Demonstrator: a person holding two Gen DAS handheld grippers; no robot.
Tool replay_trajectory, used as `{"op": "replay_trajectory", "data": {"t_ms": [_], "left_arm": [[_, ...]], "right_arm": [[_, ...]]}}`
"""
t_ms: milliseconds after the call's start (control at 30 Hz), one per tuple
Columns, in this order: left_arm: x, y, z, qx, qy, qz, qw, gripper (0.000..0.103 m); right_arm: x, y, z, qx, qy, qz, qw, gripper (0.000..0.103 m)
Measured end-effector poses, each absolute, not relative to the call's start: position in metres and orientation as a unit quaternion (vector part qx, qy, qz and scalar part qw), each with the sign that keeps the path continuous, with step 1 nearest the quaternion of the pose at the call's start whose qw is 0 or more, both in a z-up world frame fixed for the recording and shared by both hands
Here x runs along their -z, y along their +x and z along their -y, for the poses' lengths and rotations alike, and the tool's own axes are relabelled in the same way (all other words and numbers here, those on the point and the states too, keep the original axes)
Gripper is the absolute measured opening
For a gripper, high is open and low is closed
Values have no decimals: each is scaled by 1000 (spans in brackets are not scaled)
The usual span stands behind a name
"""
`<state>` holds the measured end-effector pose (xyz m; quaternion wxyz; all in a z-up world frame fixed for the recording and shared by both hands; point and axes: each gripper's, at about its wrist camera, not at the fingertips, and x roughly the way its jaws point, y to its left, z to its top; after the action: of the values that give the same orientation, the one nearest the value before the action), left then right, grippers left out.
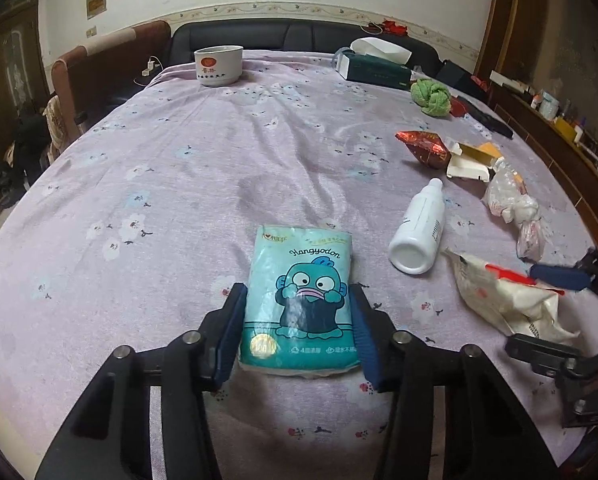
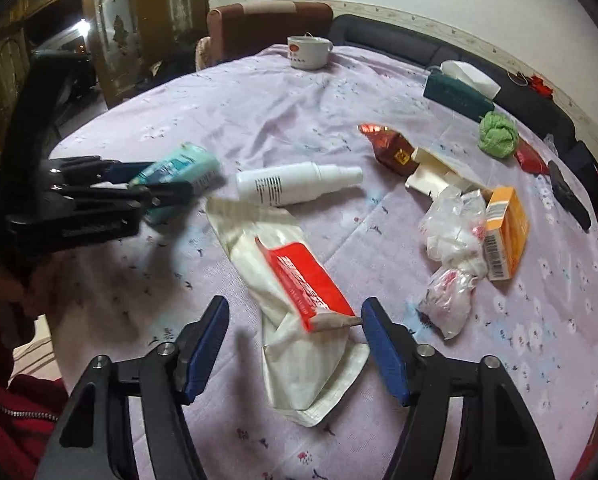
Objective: Collect trash
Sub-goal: 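Return to the table and grasp the teal tissue pack with the left gripper, then grasp the white-red snack wrapper with the right gripper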
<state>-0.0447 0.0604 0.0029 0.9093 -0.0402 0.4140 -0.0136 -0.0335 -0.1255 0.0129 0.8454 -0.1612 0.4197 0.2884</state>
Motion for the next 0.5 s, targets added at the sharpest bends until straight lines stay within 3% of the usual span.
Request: {"op": "replay_trajectory", "data": {"t_ms": [200, 500], "left_arm": [[-4, -50, -65, 14, -59, -402, 913, 39], [-20, -65, -18, 61, -36, -359, 931, 39]], "right_arm": [[-15, -37, 137, -264, -117, -410, 865, 50], [-19, -47, 186, -105, -43, -380, 918, 49]]}}
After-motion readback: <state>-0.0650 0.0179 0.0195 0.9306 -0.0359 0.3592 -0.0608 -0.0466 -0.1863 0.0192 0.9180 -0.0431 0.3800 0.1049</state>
